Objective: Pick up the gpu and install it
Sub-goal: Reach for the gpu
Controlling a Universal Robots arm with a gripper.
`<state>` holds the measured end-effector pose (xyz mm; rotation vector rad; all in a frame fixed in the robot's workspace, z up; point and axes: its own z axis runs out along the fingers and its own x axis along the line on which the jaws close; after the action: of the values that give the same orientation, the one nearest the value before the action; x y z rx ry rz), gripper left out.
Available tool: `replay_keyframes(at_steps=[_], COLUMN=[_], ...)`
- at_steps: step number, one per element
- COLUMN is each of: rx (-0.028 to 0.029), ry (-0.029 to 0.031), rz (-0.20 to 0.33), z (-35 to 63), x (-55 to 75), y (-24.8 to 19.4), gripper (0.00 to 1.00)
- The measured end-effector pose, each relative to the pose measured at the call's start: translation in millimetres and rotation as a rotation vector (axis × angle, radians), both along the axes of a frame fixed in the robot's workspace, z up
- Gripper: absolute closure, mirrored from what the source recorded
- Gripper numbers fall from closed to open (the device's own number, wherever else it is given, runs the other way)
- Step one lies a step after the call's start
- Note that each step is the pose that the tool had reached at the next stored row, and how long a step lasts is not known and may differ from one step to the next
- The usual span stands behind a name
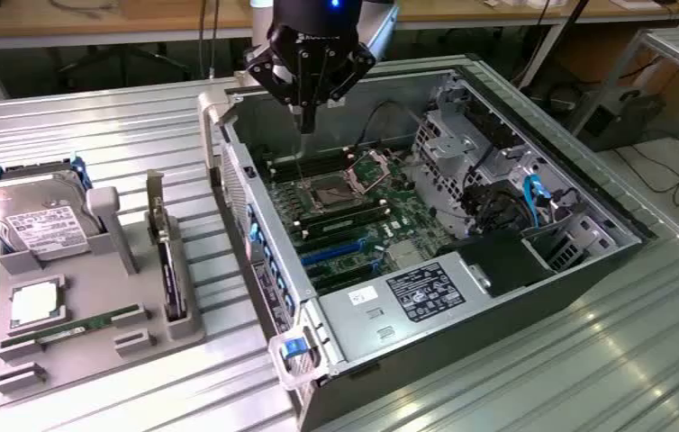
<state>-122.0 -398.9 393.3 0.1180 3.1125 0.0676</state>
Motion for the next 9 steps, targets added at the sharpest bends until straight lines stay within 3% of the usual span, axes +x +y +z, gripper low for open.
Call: replay_keyframes(at_steps=[9], rx=[0.0000], ry=[0.0000], rz=[0.000], z=[0.0], x=[0.0], y=[0.0], gripper=[0.89])
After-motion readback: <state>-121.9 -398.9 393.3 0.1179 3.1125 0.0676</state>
